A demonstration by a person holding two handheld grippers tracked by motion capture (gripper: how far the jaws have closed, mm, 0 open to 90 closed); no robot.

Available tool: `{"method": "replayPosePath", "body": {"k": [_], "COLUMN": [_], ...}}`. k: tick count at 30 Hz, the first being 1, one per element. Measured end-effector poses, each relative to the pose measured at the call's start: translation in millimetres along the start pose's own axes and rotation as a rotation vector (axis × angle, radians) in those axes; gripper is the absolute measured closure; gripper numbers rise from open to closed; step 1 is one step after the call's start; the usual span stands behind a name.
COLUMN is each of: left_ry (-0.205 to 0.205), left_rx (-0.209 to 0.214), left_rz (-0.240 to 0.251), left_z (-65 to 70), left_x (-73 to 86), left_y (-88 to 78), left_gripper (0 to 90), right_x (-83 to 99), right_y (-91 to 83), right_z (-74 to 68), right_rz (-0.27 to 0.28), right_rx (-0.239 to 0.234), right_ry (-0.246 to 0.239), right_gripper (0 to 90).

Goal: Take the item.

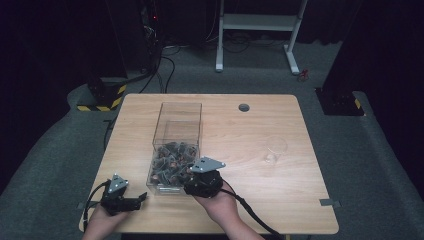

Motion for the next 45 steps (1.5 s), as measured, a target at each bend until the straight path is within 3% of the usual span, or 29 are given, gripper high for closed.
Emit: {"method": "replayPosePath", "body": {"k": [9,30,45], "left_ry": [-0.001,-0.004,-0.004], "left_rx": [0.000,0.001,0.001], "left_rz": [0.000,0.000,0.000], "left_z": [0.1,0.4,0.5], "left_x": [0.0,0.1,0.1], "left_y": [0.0,0.1,0.1], "left_gripper": [8.0,8.0,8.0], "right_x": [5.1,11.9,5.6], "right_y": [10.8,19.2,9.0], "right_z": [-10.8,-13.4,-15.3], "right_rz": [-0.038,-0.066,-0.011], "right_rx": [-0.020,-0.023,-0.032], "right_ry": [-0.035,-0.057,-0.051], "right_gripper": [61.7,89.3,90.0]}}
Point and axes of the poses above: each handheld gripper's, and its own axes: y roughly forward along the jaws, x roughly out of its underside, z roughly to its right, the point moved 7 cm from there along y, roughly forward along the jaws, and after that the axes turned 2 degrees about -z, right-handed, at the moved point
